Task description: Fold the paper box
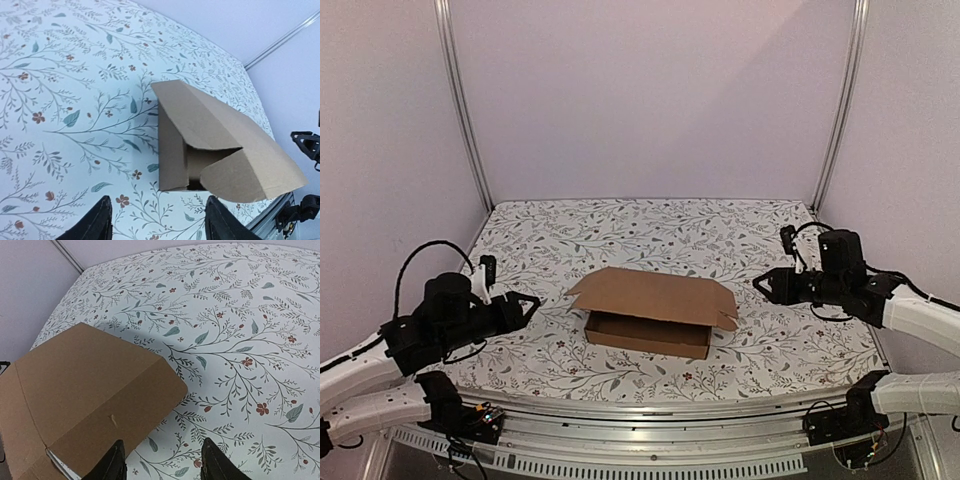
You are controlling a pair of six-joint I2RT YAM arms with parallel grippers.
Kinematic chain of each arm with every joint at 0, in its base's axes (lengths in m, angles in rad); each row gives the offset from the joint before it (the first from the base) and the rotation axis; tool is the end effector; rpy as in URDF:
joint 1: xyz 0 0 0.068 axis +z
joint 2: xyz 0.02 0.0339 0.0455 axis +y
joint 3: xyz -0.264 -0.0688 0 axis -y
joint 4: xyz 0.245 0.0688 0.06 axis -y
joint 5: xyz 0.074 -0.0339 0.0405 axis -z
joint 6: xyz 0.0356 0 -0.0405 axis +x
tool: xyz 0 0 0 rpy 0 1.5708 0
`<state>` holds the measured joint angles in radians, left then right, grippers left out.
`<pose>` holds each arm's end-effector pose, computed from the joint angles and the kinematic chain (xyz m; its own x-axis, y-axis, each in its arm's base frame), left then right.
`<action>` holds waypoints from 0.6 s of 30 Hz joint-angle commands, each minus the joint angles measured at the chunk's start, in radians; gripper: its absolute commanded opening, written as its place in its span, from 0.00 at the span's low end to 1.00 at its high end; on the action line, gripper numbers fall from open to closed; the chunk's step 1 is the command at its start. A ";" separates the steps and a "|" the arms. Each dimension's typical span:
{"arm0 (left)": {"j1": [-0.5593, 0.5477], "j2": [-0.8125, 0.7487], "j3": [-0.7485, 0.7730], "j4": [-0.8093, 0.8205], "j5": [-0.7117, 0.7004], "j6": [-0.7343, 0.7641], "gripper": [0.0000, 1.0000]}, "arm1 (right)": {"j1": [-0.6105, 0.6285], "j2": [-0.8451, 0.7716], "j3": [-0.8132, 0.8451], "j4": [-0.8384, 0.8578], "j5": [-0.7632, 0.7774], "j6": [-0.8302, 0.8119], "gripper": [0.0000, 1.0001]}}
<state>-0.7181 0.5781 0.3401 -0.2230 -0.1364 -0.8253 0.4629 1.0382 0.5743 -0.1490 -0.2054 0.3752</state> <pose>0.1154 -0.0944 0.2097 -0.6388 -0.4085 -0.6520 0.1338 0.7755 -0.6170 0.1944 0.1052 0.2224 -0.6938 0.0547 -0.7181 -0.3570 0.8398 0.4089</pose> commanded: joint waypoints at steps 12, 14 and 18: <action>-0.009 0.060 0.119 -0.261 -0.219 0.193 0.78 | 0.341 -0.365 -0.027 -0.152 0.294 -0.226 0.56; -0.009 0.078 0.152 -0.273 -0.257 0.217 0.81 | 0.410 -0.329 0.007 -0.216 0.426 -0.265 0.57; -0.009 0.098 0.217 -0.315 -0.320 0.231 0.82 | 0.513 -0.257 0.048 -0.276 0.587 -0.338 0.58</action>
<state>-0.7181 0.6609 0.4950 -0.4900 -0.3649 -0.6353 0.8959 0.7254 0.5720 -0.3229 0.1440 0.1364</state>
